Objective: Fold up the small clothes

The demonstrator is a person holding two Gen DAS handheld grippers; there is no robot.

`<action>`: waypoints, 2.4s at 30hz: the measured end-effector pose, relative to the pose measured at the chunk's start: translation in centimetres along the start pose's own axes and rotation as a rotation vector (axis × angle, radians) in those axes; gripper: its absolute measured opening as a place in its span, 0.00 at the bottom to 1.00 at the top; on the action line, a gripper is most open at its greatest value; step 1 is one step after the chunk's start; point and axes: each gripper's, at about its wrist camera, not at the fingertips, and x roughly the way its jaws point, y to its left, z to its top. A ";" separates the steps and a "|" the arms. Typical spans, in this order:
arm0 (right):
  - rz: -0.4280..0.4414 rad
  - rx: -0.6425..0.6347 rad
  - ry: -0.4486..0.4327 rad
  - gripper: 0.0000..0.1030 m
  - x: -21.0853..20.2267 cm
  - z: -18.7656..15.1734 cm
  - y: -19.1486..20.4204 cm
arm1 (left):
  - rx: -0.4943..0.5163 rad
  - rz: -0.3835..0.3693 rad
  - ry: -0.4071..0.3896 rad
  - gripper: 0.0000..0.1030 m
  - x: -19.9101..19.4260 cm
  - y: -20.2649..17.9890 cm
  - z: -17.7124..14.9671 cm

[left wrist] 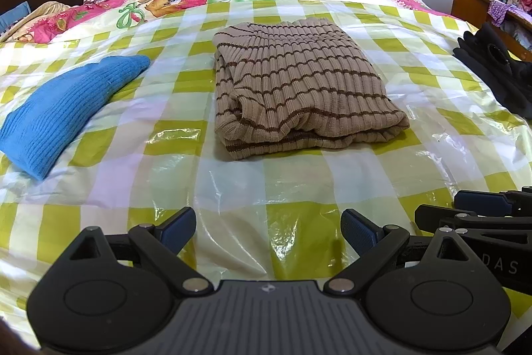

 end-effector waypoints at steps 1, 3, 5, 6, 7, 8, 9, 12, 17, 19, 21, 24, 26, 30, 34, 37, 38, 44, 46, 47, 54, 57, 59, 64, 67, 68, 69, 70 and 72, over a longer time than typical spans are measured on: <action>0.000 0.000 0.000 0.44 0.0 0.0 0.0 | 0.000 0.000 0.000 1.00 0.0 0.0 0.0; -0.002 0.001 0.001 0.44 0.0 0.0 0.0 | 0.000 -0.002 0.001 1.00 0.0 -0.1 0.0; -0.004 0.000 0.002 0.44 0.0 0.0 0.0 | -0.001 -0.004 0.003 1.00 0.0 -0.1 -0.1; -0.006 0.001 0.002 0.44 0.0 0.0 0.0 | -0.001 -0.006 0.004 1.00 0.1 -0.1 -0.1; -0.009 0.000 0.004 0.44 0.0 0.0 0.1 | -0.003 -0.008 0.005 1.00 0.1 0.0 -0.1; -0.013 -0.001 0.005 0.44 0.0 0.0 0.1 | -0.004 -0.010 0.006 1.00 0.1 0.0 -0.1; -0.017 -0.002 0.006 0.44 -0.1 0.0 0.2 | -0.006 -0.011 0.007 1.00 0.1 0.1 -0.1; -0.029 -0.001 0.009 0.44 -0.1 0.0 0.3 | -0.007 -0.014 0.008 1.00 0.2 0.1 -0.1; -0.039 -0.003 0.008 0.44 -0.3 0.0 0.4 | -0.004 -0.014 0.006 1.00 0.1 0.1 -0.1; -0.043 -0.003 0.006 0.44 -0.3 0.0 0.5 | -0.004 -0.014 0.005 1.00 0.1 0.1 -0.1; -0.045 -0.004 0.005 0.44 -0.3 0.0 0.5 | -0.003 -0.013 0.004 1.00 0.1 0.1 -0.1; -0.045 -0.003 0.006 0.44 -0.4 0.0 0.5 | -0.003 -0.013 0.002 1.00 0.0 0.1 -0.1; -0.050 -0.004 0.009 0.44 -0.4 0.1 0.6 | -0.002 -0.013 0.003 1.00 0.0 0.1 -0.1; -0.053 -0.009 0.002 0.44 -0.7 0.2 0.9 | -0.002 -0.010 0.009 1.00 0.0 0.1 -0.1; -0.059 -0.012 -0.002 0.44 -0.9 0.2 1.2 | -0.002 -0.007 0.004 1.00 -0.1 0.2 -0.1; -0.065 -0.014 -0.004 0.44 -0.9 0.2 1.3 | -0.002 -0.006 0.003 1.00 -0.1 0.2 -0.2; -0.067 -0.014 -0.004 0.44 -0.9 0.2 1.4 | -0.001 -0.006 0.003 1.00 -0.1 0.1 -0.2; -0.080 -0.015 -0.009 0.49 -0.9 0.2 1.3 | -0.001 -0.004 0.002 1.00 -0.1 0.2 -0.2; -0.081 -0.014 -0.008 0.49 -0.9 0.2 1.3 | 0.001 -0.003 0.004 1.00 -0.1 0.3 -0.2; -0.085 -0.016 -0.007 0.50 -0.9 0.2 1.3 | 0.002 -0.002 0.005 1.00 -0.1 0.3 -0.2; -0.096 -0.015 0.000 0.50 -0.7 0.1 1.2 | 0.013 0.004 0.007 1.00 0.0 0.0 -0.3; -0.101 -0.016 0.001 0.50 -0.7 0.1 1.3 | 0.016 0.006 0.008 1.00 0.1 0.0 -0.3; -0.102 -0.016 0.002 0.50 -0.7 0.1 1.3 | 0.017 0.007 0.008 1.00 0.1 0.0 -0.3; -0.109 -0.018 0.005 0.50 -0.7 0.0 1.3 | 0.018 0.008 0.010 1.00 0.1 -0.1 -0.3; -0.111 -0.017 0.007 0.50 -0.6 0.1 1.3 | 0.021 0.010 0.009 1.00 0.1 -0.1 -0.3; -0.111 -0.016 0.007 0.50 -0.6 0.1 1.3 | 0.020 0.010 0.009 1.00 0.1 -0.1 -0.3; -0.111 -0.017 0.007 0.50 -0.6 0.1 1.3 | 0.020 0.010 0.010 1.00 0.1 -0.1 -0.3; -0.112 -0.018 0.006 0.50 -0.6 0.1 1.3 | 0.020 0.010 0.010 1.00 0.1 -0.1 -0.3; -0.111 -0.017 0.007 0.50 -0.6 0.0 1.3 | 0.020 0.010 0.010 1.00 0.1 -0.1 -0.3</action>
